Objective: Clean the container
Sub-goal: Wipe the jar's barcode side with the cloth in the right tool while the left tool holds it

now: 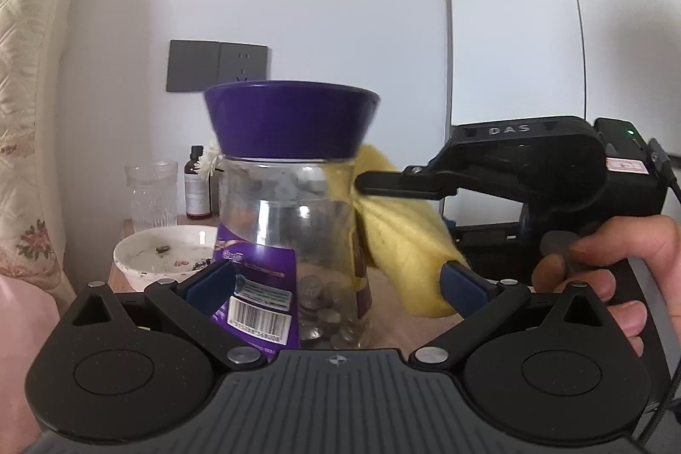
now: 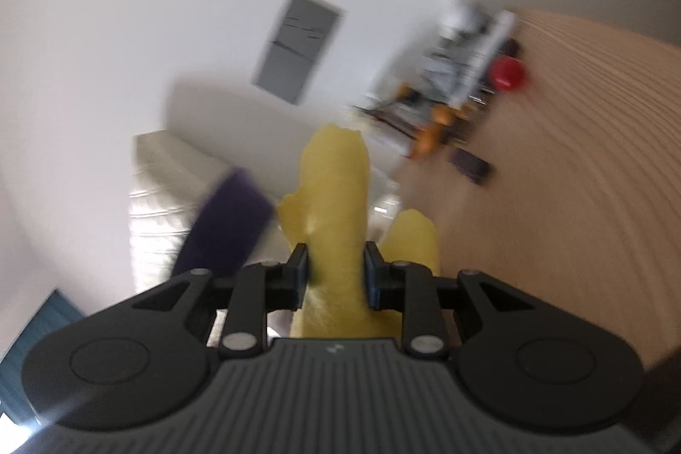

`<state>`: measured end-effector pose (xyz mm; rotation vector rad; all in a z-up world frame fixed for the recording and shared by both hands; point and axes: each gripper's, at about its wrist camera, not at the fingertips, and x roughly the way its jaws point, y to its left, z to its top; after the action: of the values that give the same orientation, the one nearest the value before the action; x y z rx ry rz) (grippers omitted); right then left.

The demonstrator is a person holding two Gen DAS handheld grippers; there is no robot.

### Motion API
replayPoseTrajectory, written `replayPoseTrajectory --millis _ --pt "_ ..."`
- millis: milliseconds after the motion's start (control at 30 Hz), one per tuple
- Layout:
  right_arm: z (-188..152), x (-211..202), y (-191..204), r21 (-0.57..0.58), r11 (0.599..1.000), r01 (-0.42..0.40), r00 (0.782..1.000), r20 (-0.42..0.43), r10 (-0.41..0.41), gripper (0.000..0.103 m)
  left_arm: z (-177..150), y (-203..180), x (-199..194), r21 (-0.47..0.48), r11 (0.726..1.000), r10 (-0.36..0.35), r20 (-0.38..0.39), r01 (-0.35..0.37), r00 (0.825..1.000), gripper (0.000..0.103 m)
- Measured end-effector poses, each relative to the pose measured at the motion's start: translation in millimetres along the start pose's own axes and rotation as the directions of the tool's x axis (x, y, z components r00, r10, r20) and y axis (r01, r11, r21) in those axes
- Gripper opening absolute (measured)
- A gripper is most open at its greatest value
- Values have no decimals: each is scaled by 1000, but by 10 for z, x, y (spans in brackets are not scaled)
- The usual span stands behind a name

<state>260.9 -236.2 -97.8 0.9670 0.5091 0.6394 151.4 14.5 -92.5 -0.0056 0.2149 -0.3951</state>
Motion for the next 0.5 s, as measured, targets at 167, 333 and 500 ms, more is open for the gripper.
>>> replayPoseTrajectory --millis 167,333,500 --pt "-36 31 -153 6 999 43 999 -11 -43 28 -22 -36 57 28 1000 -8 -27 9 1000 102" --pt "63 123 -153 10 1000 2 1000 -30 -2 29 -21 -30 50 18 1000 -20 -16 20 1000 102" --pt "172 247 -108 -3 1000 -26 998 -53 26 28 -24 -59 61 33 999 -21 -8 22 1000 102"
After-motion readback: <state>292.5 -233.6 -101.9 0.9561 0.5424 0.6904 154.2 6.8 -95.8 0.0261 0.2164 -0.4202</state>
